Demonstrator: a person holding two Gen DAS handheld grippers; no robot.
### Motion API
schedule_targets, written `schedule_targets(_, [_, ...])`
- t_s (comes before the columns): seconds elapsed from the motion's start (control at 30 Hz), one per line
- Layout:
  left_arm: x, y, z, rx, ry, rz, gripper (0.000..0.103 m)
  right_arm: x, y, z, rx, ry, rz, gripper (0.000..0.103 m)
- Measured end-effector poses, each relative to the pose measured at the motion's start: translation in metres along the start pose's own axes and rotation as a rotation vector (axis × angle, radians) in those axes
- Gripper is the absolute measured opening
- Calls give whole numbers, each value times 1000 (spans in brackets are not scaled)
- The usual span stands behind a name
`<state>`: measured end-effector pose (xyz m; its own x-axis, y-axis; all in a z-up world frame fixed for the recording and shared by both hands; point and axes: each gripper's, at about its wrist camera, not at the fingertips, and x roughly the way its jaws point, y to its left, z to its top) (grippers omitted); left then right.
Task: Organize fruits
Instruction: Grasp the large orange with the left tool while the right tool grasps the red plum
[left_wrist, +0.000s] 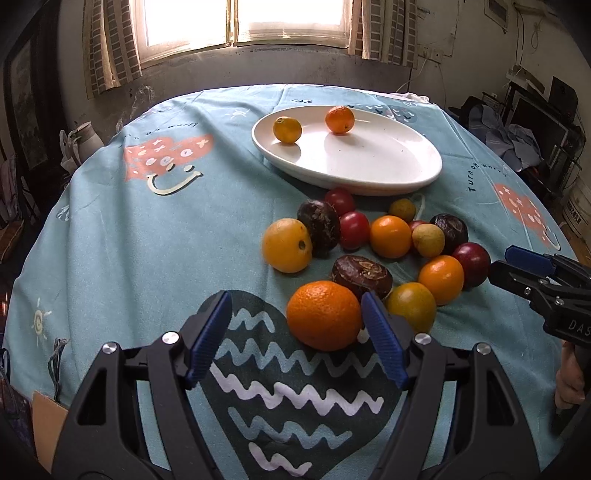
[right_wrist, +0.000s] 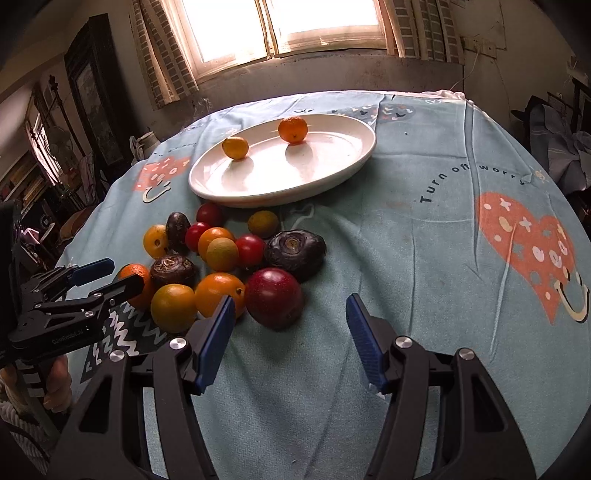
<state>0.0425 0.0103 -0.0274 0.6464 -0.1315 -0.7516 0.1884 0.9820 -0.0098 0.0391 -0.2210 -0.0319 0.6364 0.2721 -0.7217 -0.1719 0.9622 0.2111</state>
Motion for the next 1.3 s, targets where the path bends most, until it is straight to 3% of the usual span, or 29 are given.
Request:
schedule_targets(0.2, [5,-4,-10,37,40,28,74,3,1,0,0,7,-3,63])
schedule_targets(0.67, [12,-4,-4,46,34,40,71,19,6,10,14,38,55,60])
schedule_targets(1.0, [18,-6,-6,47,63,-2,50,21,-6,10,83,72,100,49])
schedule_targets(1.2, [26,-10,-6,65,84,9,45,30,2,10,57,91,85,48])
schedule_targets(1.3, [25,-9,-6,60,83,4,44,32,5,7,43,103,109,41])
